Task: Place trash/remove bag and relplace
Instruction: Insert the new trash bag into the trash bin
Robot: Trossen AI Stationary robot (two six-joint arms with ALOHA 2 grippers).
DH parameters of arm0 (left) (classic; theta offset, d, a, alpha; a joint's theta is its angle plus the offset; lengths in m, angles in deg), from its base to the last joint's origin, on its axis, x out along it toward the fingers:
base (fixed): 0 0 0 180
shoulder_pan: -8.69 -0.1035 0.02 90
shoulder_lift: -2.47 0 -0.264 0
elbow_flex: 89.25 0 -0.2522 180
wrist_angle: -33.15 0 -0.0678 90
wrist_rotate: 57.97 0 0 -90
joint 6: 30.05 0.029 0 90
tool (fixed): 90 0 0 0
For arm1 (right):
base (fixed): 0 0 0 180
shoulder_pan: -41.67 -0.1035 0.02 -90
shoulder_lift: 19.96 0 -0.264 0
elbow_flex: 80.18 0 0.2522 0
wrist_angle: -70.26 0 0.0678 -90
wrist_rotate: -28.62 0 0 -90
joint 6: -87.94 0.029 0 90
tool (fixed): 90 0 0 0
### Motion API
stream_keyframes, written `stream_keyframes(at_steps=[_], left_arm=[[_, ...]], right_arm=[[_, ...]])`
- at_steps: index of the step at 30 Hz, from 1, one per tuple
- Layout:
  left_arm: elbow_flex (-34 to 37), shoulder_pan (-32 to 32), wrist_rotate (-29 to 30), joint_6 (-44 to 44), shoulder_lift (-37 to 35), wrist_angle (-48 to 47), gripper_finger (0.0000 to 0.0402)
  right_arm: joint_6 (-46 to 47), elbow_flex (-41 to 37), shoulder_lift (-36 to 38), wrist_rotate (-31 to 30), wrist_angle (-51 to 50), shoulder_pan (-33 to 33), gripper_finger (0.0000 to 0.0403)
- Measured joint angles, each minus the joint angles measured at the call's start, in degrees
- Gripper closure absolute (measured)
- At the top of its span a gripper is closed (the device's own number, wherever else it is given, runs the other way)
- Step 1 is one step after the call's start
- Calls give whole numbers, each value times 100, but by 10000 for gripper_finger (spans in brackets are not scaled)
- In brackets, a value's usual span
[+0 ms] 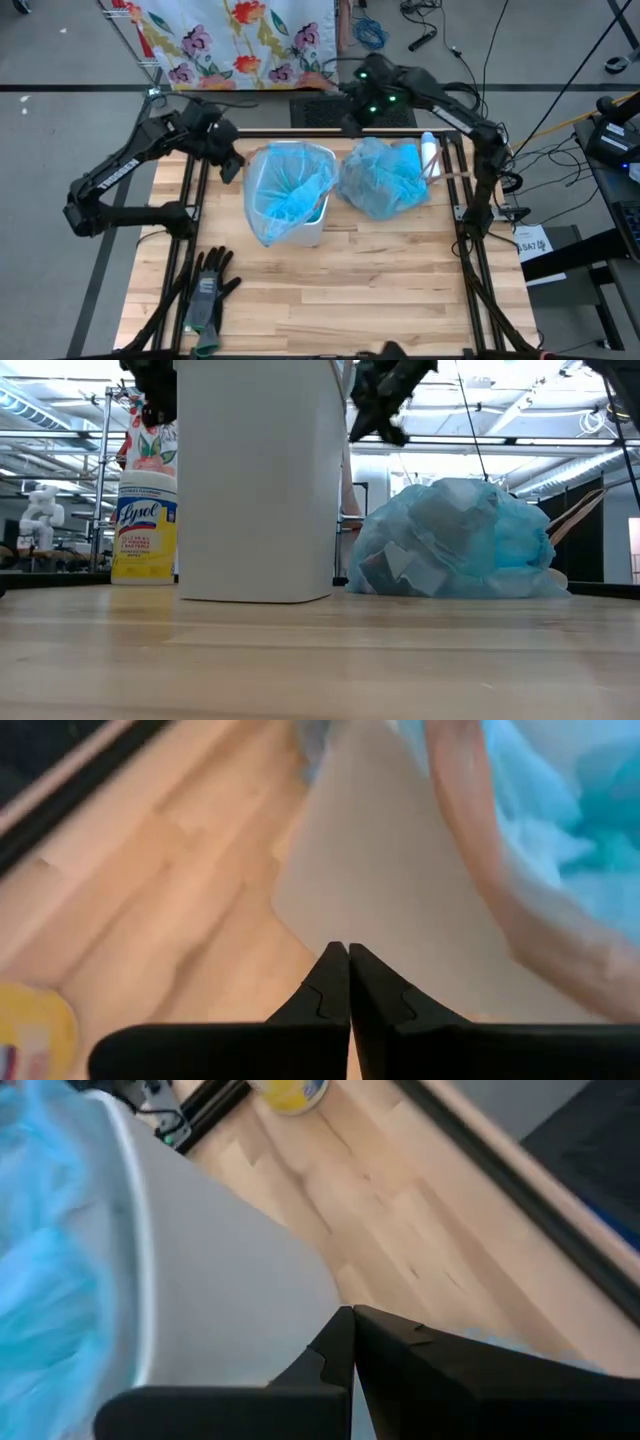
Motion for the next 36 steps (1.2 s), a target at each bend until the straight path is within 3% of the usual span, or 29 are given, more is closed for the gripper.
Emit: stream_keyframes(at_steps=[4, 9, 19, 25, 29, 36], left_arm=[[0, -137, 1, 4, -168, 466, 401], [0, -192, -436, 2, -319, 1180, 401], [-521, -192, -693, 49, -309, 2225, 401], [-664, -190, -1113, 41, -262, 2185, 401], [-664, -190, -1117, 48, -171, 1992, 401], [-662, -192, -1043, 2, -84, 1918, 383]], right_arm=[[217, 4, 504, -453, -344, -106, 403], [477, 4, 959, -1000, -730, -524, 403], [937, 4, 1266, -1383, -464, -1478, 403], [1019, 4, 1166, -1460, -243, -1815, 403], [967, 4, 1162, -1794, -241, -1830, 403], [887, 4, 1133, -1797, -284, -1768, 393]])
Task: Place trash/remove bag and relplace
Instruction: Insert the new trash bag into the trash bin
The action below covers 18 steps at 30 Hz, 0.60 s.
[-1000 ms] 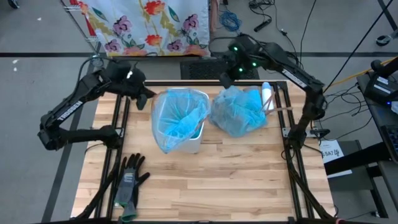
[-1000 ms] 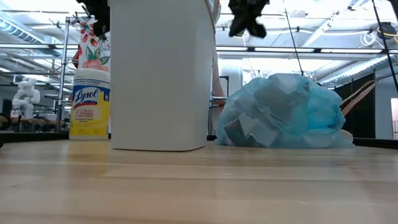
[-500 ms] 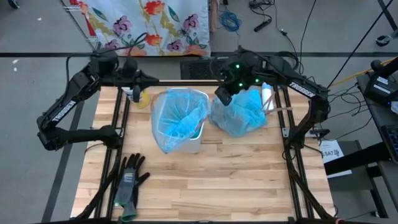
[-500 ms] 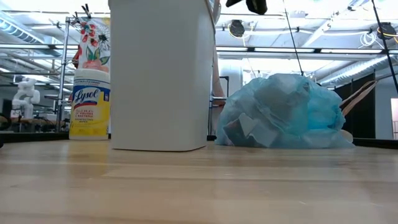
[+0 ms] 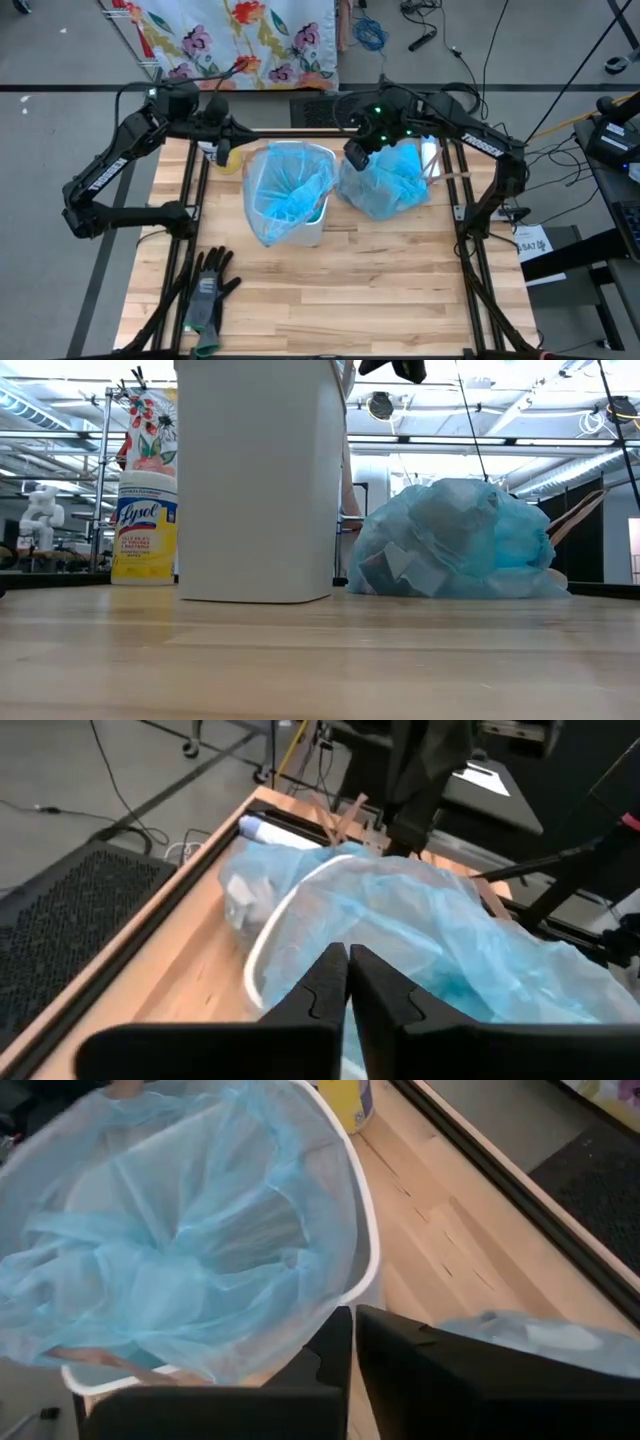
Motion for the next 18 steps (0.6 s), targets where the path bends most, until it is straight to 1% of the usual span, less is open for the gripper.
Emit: stream_keyframes(at_steps=[6, 10, 13, 18], left_arm=[[0, 0, 315, -279, 134, -15, 318], [0, 0, 322, -296, 224, -36, 278], [0, 7, 338, -295, 290, -96, 267], [0, 26, 335, -297, 568, -340, 265]], right_arm=[[277, 0, -143, 2, -47, 27, 349], [476, -2, -263, 34, -59, 27, 326], [534, -2, -279, 35, -95, 27, 316], [743, -2, -284, 38, -136, 20, 312]])
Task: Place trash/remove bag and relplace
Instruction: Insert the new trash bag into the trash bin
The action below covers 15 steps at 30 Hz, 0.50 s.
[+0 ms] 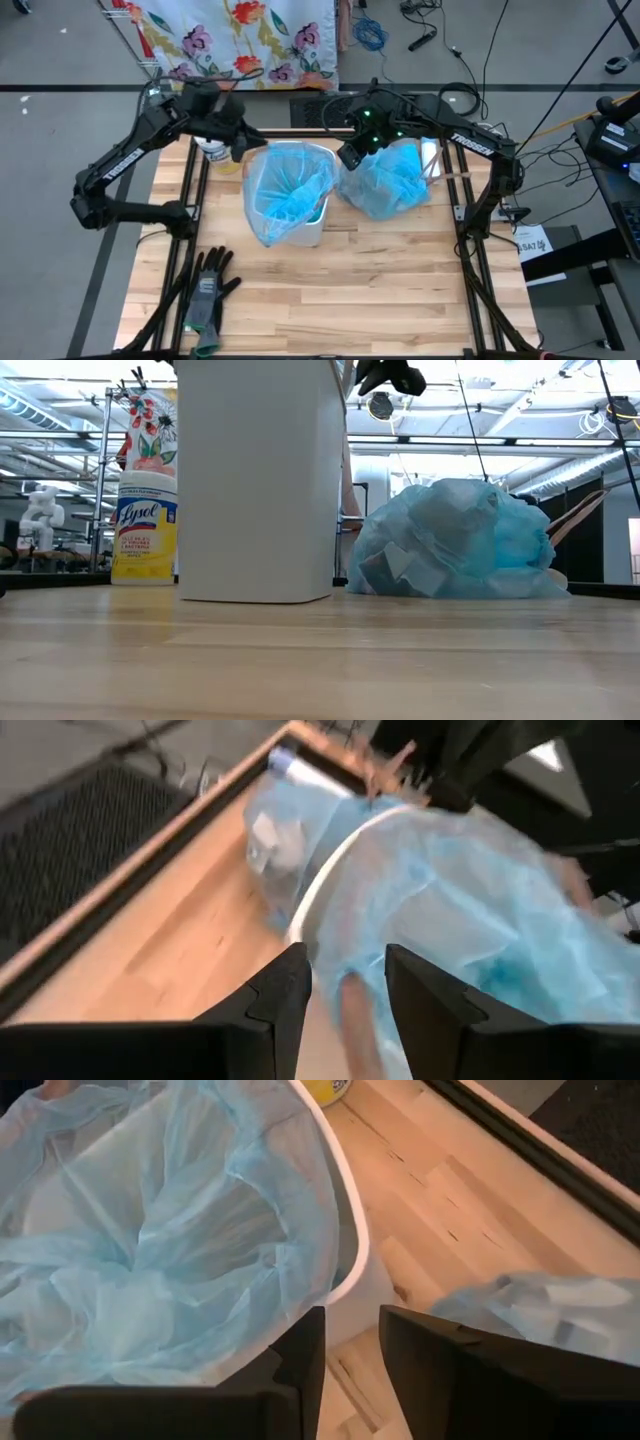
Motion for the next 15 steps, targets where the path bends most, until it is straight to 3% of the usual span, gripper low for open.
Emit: stream_keyframes(at_steps=[8, 15], left_arm=[[8, -2, -612, -3, 262, -258, 265], [8, 63, -667, -2, 345, -269, 265]], right_arm=[[310, -4, -73, 437, -50, 0, 312], [444, -4, -197, 640, -227, -21, 312]])
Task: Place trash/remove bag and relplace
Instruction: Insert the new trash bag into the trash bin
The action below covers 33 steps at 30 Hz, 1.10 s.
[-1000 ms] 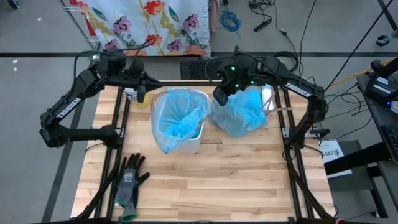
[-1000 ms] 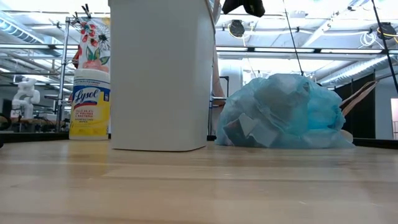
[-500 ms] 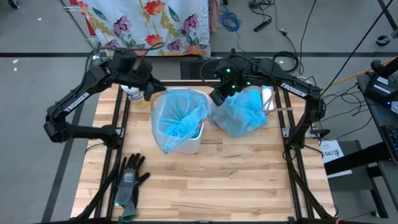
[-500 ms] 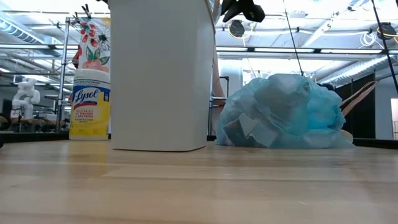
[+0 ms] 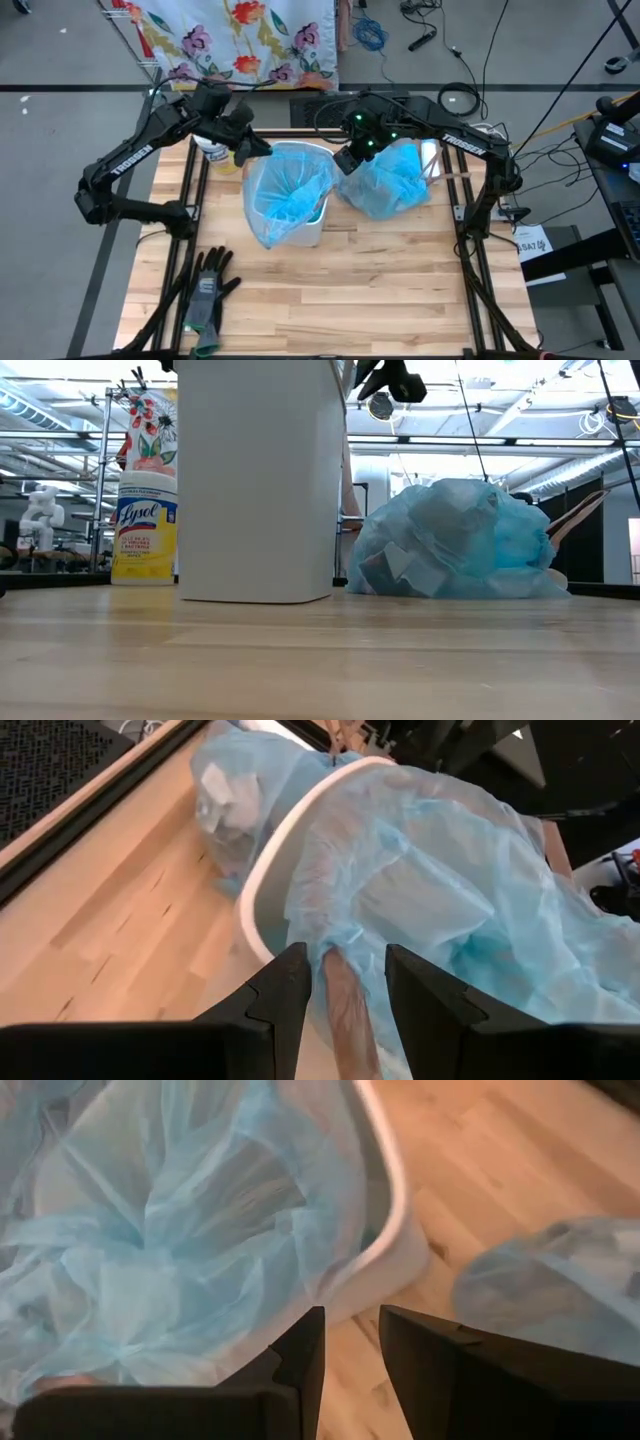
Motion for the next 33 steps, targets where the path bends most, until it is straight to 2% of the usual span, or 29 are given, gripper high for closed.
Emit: stream_keyframes(at_steps=[10, 17, 22, 33], left_arm=[[0, 11, -2, 0, -8, -2, 265], [0, 11, -2, -4, -8, -9, 265], [-1, 10, -2, -2, -8, -144, 265], [-2, 9, -2, -8, -10, -149, 265]], right_arm=[[-11, 0, -54, 156, 222, -18, 312], [103, 0, -54, 681, 264, -51, 312], [145, 0, -54, 663, -109, -56, 312], [143, 2, -103, 718, 215, -56, 321]])
